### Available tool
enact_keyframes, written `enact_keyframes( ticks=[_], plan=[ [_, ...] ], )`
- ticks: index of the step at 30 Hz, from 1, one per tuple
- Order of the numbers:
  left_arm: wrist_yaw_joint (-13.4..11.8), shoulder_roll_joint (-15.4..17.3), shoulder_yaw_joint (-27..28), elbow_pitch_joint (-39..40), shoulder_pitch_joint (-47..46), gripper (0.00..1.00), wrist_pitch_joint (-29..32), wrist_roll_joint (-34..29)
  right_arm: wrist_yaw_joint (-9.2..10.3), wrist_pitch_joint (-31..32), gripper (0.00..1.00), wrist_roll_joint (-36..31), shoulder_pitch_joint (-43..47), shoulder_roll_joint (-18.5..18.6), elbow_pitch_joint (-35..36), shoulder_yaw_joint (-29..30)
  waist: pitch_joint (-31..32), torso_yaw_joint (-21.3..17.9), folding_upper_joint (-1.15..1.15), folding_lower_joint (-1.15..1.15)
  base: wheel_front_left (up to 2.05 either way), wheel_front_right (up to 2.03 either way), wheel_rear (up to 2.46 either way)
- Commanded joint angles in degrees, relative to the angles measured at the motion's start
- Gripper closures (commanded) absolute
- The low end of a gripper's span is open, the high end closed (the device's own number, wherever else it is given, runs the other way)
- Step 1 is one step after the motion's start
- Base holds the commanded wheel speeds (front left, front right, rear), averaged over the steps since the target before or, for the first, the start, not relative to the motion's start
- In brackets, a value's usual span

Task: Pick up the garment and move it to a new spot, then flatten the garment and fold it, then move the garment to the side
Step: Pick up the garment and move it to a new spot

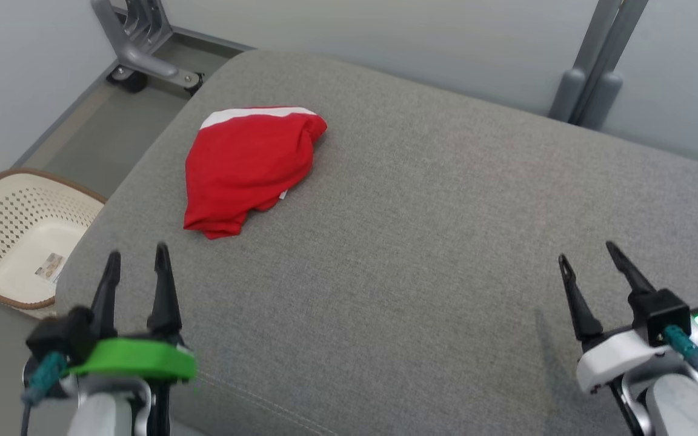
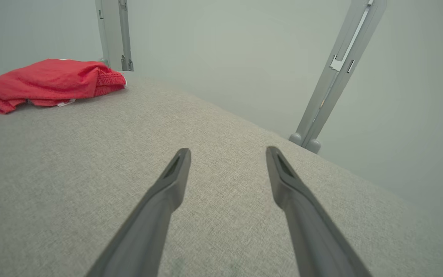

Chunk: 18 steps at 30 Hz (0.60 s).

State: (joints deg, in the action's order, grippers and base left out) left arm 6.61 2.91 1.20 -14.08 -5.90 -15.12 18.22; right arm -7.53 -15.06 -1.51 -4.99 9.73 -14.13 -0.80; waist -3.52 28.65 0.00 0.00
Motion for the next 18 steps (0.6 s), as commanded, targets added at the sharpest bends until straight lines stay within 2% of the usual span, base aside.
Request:
enact_keyframes(
  ticks=[1,5,7,10,13,18],
  plan=[
    [0.4,0.3,-0.8,-3.0,-6.1,0.00,1.3,2.0,0.09,-0.1,0.00,-1.0,-2.9,2.3,-0.2,-0.5,-11.8,-3.3,0.00,0.00,0.00,0.00,0.00],
    [0.9,2.7,-1.8,-9.1,-17.5,0.00,5.2,5.9,0.10,-0.1,0.00,-1.3,-8.0,6.0,-0.2,-0.4,-18.1,-5.4,0.00,0.00,0.00,0.00,0.00],
    [0.9,3.4,-2.3,-11.0,-20.0,0.00,6.3,6.6,0.10,-0.1,0.00,-1.3,-8.8,6.8,-0.2,-0.3,-19.3,-5.8,0.00,0.00,0.00,0.00,0.00],
    [0.9,4.9,-5.3,-17.2,-26.7,0.00,11.9,10.9,0.09,-0.1,0.00,-1.4,-11.3,8.6,-0.2,-0.4,-22.2,-7.3,0.00,0.00,0.00,0.00,0.00],
    [0.9,7.6,-7.6,-23.4,-31.2,0.00,16.0,15.0,0.09,-0.1,0.00,-1.5,-12.8,8.9,-0.6,-1.3,-23.9,-9.2,0.00,0.00,0.00,0.00,0.00],
    [0.9,8.7,-7.9,-33.5,-37.0,0.00,18.7,20.7,0.09,-0.1,0.00,-1.2,-13.8,8.6,-0.2,-2.0,-26.1,-11.2,0.00,0.00,0.00,0.00,0.00]
  ],
)
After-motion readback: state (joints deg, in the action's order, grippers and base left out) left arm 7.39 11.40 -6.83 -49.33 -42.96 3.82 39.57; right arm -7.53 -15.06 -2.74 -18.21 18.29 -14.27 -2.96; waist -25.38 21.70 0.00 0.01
